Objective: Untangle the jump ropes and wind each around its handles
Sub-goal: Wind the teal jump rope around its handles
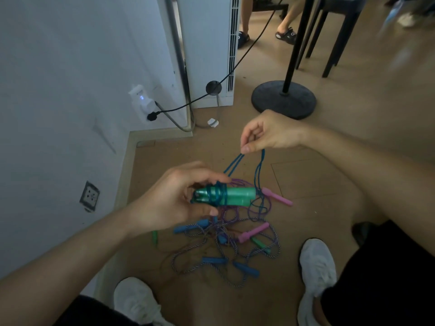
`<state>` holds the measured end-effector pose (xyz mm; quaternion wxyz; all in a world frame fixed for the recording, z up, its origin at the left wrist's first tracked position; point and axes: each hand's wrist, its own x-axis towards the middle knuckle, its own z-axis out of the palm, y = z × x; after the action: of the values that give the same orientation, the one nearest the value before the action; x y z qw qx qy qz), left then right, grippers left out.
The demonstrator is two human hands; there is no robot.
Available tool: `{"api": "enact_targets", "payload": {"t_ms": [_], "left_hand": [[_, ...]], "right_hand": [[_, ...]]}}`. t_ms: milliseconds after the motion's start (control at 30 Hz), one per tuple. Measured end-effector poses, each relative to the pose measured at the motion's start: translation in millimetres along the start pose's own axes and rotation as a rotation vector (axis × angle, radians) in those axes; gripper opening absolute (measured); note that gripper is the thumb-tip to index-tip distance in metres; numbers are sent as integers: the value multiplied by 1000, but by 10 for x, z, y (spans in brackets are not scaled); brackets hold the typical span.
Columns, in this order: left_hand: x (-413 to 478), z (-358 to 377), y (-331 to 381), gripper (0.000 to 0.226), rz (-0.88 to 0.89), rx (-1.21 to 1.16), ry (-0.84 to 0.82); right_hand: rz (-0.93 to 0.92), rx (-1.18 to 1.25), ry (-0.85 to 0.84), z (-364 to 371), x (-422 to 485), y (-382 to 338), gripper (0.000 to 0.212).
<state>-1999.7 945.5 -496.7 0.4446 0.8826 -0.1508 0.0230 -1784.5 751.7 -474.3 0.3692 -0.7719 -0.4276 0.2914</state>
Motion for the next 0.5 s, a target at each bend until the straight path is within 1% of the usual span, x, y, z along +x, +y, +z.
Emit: {"api": "enact_targets", "payload": {"t_ms": [67, 167, 200, 333, 400, 500], "left_hand": [[4, -57, -36, 52, -42, -43, 72], [43, -141, -46, 46, -99, -197, 233], [62, -166, -57, 43, -126, -261, 304], [113, -267, -201, 37, -297, -433, 606], [125, -317, -315, 39, -384, -451, 681], [154, -381, -464, 41, -451, -449, 751]], "right_hand": [[29, 55, -8, 4, 27, 39, 28], [72, 103, -15, 39, 81, 114, 13], [86, 126, -19, 63, 93, 132, 10], [100, 161, -54, 203, 79, 179, 24], [112, 159, -45, 279, 49, 169, 28], [126, 143, -21, 416, 6, 131, 24]]}}
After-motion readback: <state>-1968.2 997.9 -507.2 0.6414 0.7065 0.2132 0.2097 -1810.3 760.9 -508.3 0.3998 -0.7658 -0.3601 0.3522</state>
